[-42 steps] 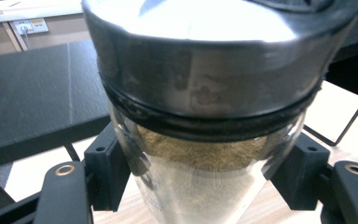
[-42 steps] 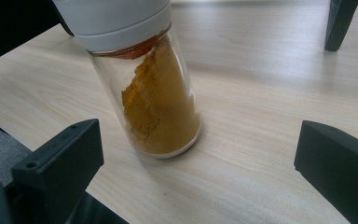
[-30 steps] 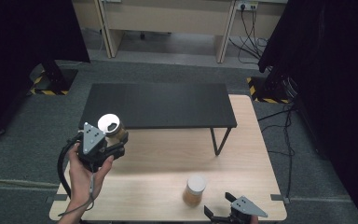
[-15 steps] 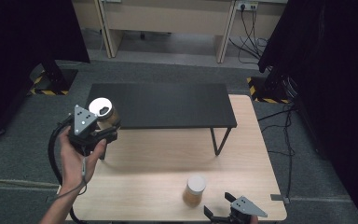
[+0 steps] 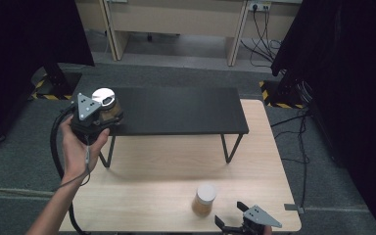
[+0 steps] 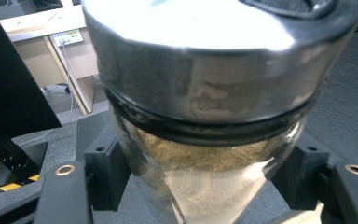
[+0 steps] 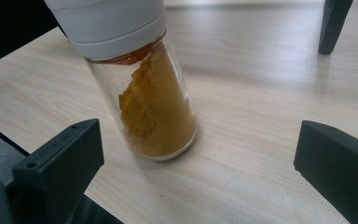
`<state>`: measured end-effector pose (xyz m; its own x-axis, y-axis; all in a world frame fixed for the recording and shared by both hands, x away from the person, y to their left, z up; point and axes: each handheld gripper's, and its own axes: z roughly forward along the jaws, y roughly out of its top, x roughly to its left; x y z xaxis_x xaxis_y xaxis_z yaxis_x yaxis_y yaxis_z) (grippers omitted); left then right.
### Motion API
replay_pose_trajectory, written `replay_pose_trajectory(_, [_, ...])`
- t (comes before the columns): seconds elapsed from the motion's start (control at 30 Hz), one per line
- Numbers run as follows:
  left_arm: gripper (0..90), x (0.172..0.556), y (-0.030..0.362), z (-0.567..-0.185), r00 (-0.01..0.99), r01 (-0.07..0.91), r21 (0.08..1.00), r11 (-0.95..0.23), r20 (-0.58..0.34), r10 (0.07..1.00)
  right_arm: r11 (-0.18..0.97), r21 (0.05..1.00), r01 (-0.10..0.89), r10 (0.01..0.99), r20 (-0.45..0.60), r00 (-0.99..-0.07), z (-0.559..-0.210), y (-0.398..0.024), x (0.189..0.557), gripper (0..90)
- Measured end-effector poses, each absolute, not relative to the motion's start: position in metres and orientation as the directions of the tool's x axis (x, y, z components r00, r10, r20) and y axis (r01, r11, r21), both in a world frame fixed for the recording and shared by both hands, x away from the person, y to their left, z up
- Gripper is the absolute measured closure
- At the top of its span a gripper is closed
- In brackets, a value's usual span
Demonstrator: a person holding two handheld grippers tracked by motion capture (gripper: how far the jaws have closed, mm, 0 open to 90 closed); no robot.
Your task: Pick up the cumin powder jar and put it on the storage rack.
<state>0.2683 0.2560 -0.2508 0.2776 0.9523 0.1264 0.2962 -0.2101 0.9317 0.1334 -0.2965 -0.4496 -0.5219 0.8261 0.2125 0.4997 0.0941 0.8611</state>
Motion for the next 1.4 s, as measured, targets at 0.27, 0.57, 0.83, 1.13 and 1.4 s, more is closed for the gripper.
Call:
replay_pose_trajectory(0.27, [30.1, 0.286, 0.256, -0.248, 0.255, 0.314, 0.924, -0.217, 0.138, 0.957, 0.096, 0.860, 0.501, 0.825, 0.214, -0.524, -0.450, -0.296, 0.134, 1.7])
replay_pose_trajectory(0.57, [30.1, 0.301, 0.257, -0.250, 0.233, 0.333, 0.917, -0.221, 0.147, 0.961, 0.099, 0.860, 0.500, 0.825, 0.210, -0.524, -0.449, -0.296, 0.134, 1.7])
replay_pose_trajectory(0.83, [30.1, 0.312, 0.255, -0.253, 0.222, 0.350, 0.907, -0.234, 0.162, 0.961, 0.102, 0.862, 0.497, 0.822, 0.208, -0.531, -0.449, -0.294, 0.134, 1.7])
replay_pose_trajectory(1.13, [30.1, 0.320, 0.255, -0.257, 0.225, 0.377, 0.897, -0.229, 0.151, 0.963, 0.104, 0.860, 0.500, 0.822, 0.209, -0.530, -0.449, -0.294, 0.135, 1.7])
replay_pose_trajectory(1.4, [30.0, 0.326, 0.255, -0.263, 0.218, 0.398, 0.890, -0.224, 0.145, 0.965, 0.102, 0.857, 0.505, 0.823, 0.213, -0.527, -0.451, -0.295, 0.135, 1.7])
